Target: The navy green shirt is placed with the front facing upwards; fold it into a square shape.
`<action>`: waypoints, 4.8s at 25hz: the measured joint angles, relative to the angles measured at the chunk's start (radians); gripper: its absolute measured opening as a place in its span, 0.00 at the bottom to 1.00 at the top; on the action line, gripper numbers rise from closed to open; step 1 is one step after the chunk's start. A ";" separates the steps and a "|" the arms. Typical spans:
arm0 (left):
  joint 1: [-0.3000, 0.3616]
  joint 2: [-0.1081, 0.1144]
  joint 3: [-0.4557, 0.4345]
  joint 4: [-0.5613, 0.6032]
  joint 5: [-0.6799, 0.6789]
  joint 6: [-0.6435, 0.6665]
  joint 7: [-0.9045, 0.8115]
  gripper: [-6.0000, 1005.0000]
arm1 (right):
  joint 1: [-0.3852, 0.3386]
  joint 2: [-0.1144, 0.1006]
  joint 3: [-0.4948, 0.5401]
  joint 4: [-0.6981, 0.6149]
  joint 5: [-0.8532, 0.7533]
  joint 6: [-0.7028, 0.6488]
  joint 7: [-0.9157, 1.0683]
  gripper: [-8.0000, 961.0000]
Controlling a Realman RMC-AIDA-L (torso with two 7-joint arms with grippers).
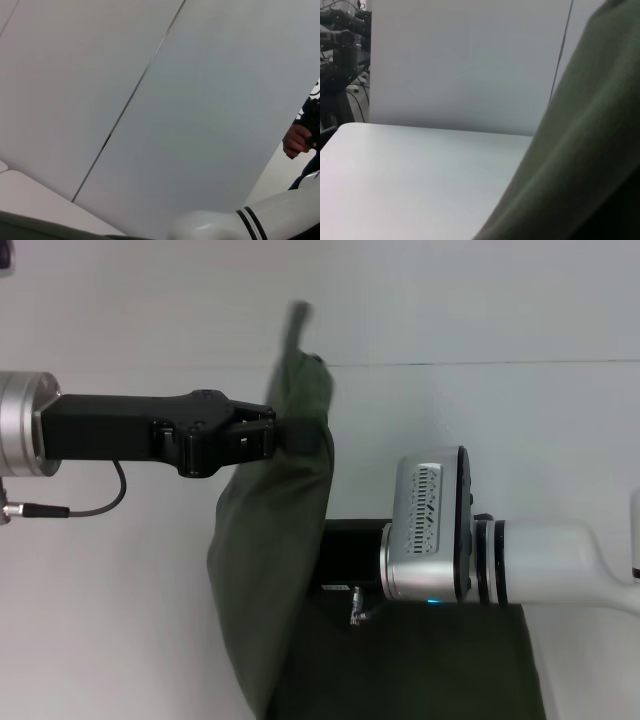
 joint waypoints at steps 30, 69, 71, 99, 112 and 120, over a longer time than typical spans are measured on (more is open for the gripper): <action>0.019 -0.032 0.045 -0.124 0.001 -0.040 0.057 0.03 | -0.210 -0.019 0.058 -0.033 0.006 -0.078 -0.012 0.01; 0.037 -0.116 0.340 -0.440 -0.012 -0.246 0.198 0.04 | -0.510 -0.035 0.483 -0.242 0.009 -0.357 0.091 0.37; 0.033 -0.117 0.357 -0.465 -0.011 -0.270 0.199 0.04 | -0.506 -0.035 0.491 -0.242 0.009 -0.360 0.091 0.41; 0.205 -0.095 0.154 -0.031 -0.071 -0.296 0.167 0.88 | -0.447 -0.210 -0.073 -0.774 -0.006 -0.541 1.658 0.57; 0.304 -0.048 -0.015 0.187 0.215 -0.096 0.373 0.93 | -0.300 -0.261 -0.192 -0.816 -0.364 -0.707 2.054 0.78; 0.336 -0.056 -0.059 0.204 0.269 -0.092 0.428 0.93 | -0.278 -0.238 -0.201 -0.804 -0.407 -0.663 2.147 0.83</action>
